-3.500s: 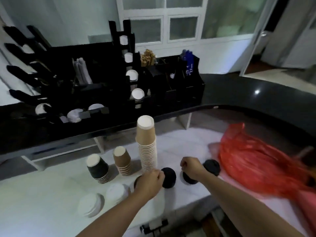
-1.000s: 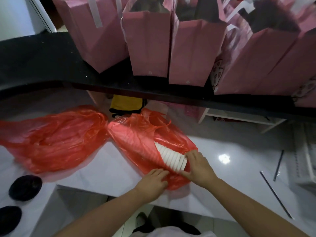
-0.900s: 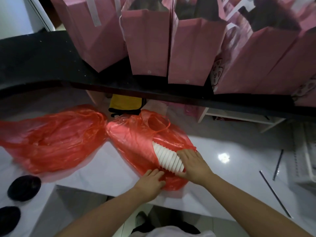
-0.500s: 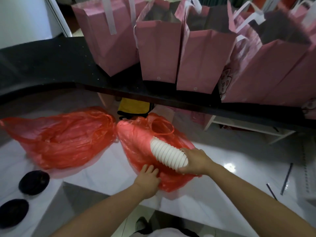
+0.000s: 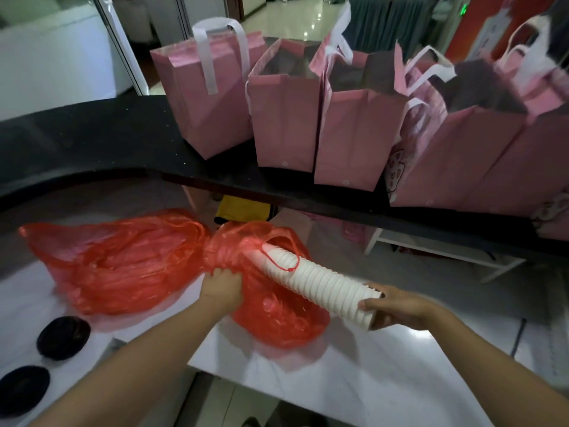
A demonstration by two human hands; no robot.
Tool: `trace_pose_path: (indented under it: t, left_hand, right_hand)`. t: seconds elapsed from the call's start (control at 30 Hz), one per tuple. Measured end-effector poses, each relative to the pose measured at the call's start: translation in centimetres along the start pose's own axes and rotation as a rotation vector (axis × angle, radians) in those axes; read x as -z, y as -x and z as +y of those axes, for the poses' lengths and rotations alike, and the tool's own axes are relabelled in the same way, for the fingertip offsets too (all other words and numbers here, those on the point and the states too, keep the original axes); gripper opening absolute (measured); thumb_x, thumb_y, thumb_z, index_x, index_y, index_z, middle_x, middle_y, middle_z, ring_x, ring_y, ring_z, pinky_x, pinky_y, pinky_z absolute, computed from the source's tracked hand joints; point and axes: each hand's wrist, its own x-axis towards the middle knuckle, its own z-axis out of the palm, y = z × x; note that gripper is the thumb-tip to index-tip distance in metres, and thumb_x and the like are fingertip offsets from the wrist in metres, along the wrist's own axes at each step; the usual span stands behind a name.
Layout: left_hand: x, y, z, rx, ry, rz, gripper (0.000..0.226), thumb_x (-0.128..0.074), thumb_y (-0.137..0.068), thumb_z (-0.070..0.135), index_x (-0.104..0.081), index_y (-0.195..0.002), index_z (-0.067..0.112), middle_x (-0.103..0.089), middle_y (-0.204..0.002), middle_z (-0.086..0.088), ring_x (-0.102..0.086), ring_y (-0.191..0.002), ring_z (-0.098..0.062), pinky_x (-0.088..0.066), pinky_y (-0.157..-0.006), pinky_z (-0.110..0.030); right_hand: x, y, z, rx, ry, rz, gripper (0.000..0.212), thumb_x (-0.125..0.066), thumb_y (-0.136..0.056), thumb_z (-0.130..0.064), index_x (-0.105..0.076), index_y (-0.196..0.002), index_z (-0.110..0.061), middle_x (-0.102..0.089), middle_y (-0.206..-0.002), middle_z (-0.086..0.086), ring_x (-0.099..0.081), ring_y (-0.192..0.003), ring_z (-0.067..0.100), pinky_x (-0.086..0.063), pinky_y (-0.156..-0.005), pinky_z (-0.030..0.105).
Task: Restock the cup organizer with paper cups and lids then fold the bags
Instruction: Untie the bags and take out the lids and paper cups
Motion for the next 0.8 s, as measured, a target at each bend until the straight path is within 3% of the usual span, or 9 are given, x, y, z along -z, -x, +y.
trace_pose_path:
  t: [0.3,0.5,0.57,0.73,0.8]
  left_hand:
    - [3.2,1.1,6.7,-0.127,0.148,0.161,0.043,-0.048,-0.092,0.036,-0.053,-0.132,0.02,-0.056,-0.131,-0.004,-0.047,-0.123,-0.027,-0.04,-0.103,-0.041]
    - [5.3,-0.7,6.6,0.077,0.391,0.106,0.052,-0.048,-0.093,0.039,-0.044,-0.138,0.016,-0.048,-0.138,-0.008,-0.042,-0.129,-0.033,-0.04,-0.105,-0.047]
    - [6.3,-1.0,6.3,0.076,0.454,0.082,0.043,-0.046,-0.094,0.036,-0.048,-0.131,0.013,-0.052,-0.133,-0.011,-0.048,-0.123,-0.034,-0.046,-0.099,-0.046]
    - [7.6,0.7,7.9,0.027,0.559,0.269,0.024,-0.049,-0.095,0.029,-0.057,-0.11,0.013,-0.06,-0.109,-0.008,-0.058,-0.105,-0.032,-0.045,-0.078,-0.038]
    - [8.1,1.9,9.0,0.138,0.834,0.269,0.025,-0.048,-0.099,0.034,-0.057,-0.103,0.011,-0.062,-0.097,-0.005,-0.062,-0.098,-0.032,-0.042,-0.072,-0.036]
  right_hand:
    - [5.4,4.7,0.7,-0.009,-0.063,-0.026,0.069,-0.083,-0.076,-0.024,-0.054,-0.138,-0.015,-0.067,-0.124,0.022,-0.066,-0.111,0.044,-0.055,-0.092,0.055]
    - [8.9,8.0,1.0,0.016,-0.117,-0.028,0.078,-0.086,-0.07,-0.032,-0.052,-0.138,-0.015,-0.065,-0.125,0.025,-0.065,-0.111,0.044,-0.055,-0.09,0.052]
    - [9.6,8.8,1.3,0.028,-0.151,-0.028,0.079,-0.086,-0.069,-0.032,-0.052,-0.138,-0.014,-0.066,-0.124,0.026,-0.065,-0.109,0.044,-0.055,-0.09,0.052]
    - [10.3,9.5,1.7,0.055,-0.189,-0.064,0.081,-0.085,-0.069,-0.031,-0.051,-0.139,-0.009,-0.063,-0.123,0.032,-0.064,-0.106,0.046,-0.054,-0.091,0.055]
    - [10.3,9.4,1.8,0.057,-0.195,-0.088,0.084,-0.087,-0.067,-0.03,-0.051,-0.139,-0.006,-0.063,-0.121,0.034,-0.064,-0.105,0.047,-0.054,-0.09,0.055]
